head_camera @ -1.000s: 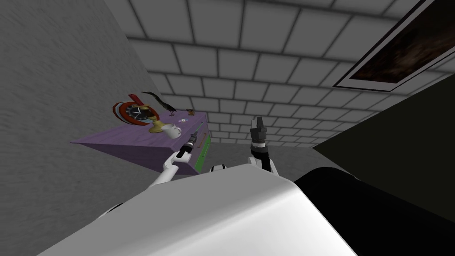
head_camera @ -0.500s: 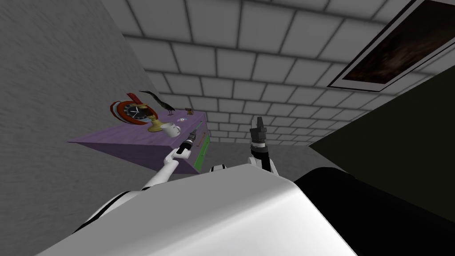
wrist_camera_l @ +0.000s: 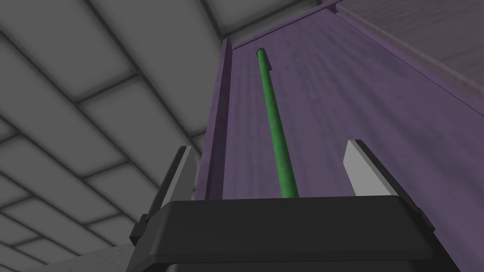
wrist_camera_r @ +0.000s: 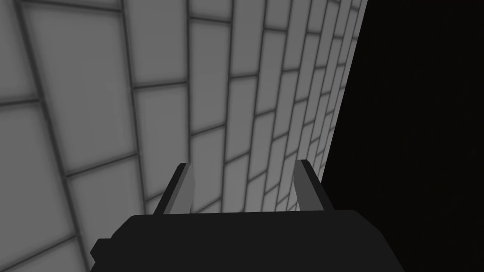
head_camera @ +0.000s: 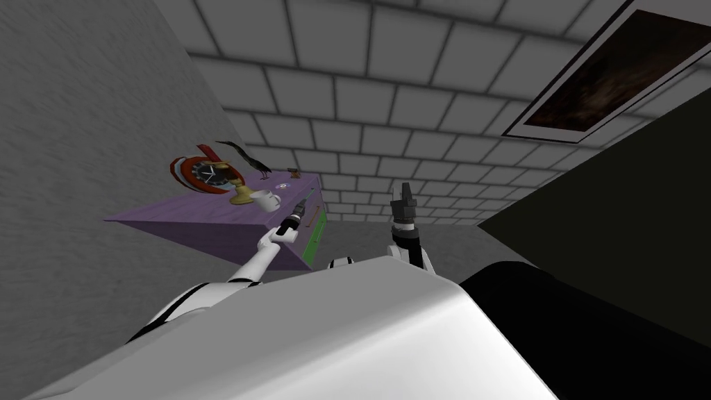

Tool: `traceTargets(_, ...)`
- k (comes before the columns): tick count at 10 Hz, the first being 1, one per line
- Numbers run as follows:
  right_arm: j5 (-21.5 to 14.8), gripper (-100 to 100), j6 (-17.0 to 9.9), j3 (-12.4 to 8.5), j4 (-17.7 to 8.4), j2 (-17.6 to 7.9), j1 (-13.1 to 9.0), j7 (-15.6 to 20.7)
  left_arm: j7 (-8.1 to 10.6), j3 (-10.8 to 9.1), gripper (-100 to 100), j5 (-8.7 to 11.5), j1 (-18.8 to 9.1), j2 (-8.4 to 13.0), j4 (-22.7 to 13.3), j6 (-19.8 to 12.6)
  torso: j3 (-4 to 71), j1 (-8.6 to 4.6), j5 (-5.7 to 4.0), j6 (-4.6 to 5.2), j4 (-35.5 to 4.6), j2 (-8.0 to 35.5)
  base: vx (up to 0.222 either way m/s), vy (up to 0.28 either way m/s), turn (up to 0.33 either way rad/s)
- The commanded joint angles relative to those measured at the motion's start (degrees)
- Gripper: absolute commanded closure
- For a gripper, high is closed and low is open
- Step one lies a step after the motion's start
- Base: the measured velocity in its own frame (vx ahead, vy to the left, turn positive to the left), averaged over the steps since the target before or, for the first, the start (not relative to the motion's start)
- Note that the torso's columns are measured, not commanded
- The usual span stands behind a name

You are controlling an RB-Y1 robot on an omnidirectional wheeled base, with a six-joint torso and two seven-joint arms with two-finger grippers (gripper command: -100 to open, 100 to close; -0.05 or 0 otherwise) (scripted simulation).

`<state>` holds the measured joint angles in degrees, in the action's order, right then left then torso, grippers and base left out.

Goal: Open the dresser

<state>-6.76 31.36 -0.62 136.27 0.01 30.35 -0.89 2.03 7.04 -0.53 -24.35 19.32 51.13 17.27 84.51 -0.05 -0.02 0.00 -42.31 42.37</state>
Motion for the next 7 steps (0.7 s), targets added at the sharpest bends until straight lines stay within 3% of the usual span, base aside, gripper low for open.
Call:
traceTargets(1, 0.00, 0, 0.00, 0.00, 0.00, 0.00, 0.00, 0.00, 0.25, -0.04, -100, 0.04, -1.90, 0.16, -4.09, 0.63, 0.05, 0.11, 0.03, -0.02, 0.03, -0.10, -0.014, 0.005, 0.008)
traceTargets(2, 0.00, 0, 0.00, 0.00, 0.00, 0.00, 0.01, 0.00, 0.25, -0.04, -100, 0.04, -1.90, 0.16, -5.13, 0.63, 0.12, 0.14, 0.05, -0.01, 0.07, -0.20, 0.000, 0.000, 0.000)
traceTargets(3, 0.00, 0, 0.00, -0.01, 0.00, -0.01, 0.01, 0.00, 1.31, -0.57, -100, 0.17, -4.70, 0.74, -7.48, 2.60, 0.14, 0.11, 0.04, -0.01, 0.08, -0.22, -0.057, -0.013, -0.062)
traceTargets(4, 0.00, 0, 0.00, 0.00, 0.00, 0.00, 0.00, 0.00, 1.31, -0.57, -100, 0.17, -6.50, 0.74, -9.30, 2.60, 0.03, 0.00, 0.00, 0.03, 0.01, -0.01, -0.072, -0.019, -0.045)
traceTargets(6, 0.00, 0, 0.00, 0.00, 0.00, 0.00, 0.00, 0.00, 1.31, -0.57, -100, 0.17, -6.60, 0.74, -11.85, 2.60, 0.03, 0.04, 0.02, -0.01, 0.02, -0.06, -0.025, -0.008, 0.003)
traceTargets(7, 0.00, 0, 0.00, 0.00, 0.00, 0.00, 0.01, 0.00, 2.37, -1.10, -100, 0.29, -9.12, 1.32, -13.47, 4.57, 0.11, 0.10, 0.04, -0.01, 0.06, -0.17, -0.052, -0.013, -0.069)
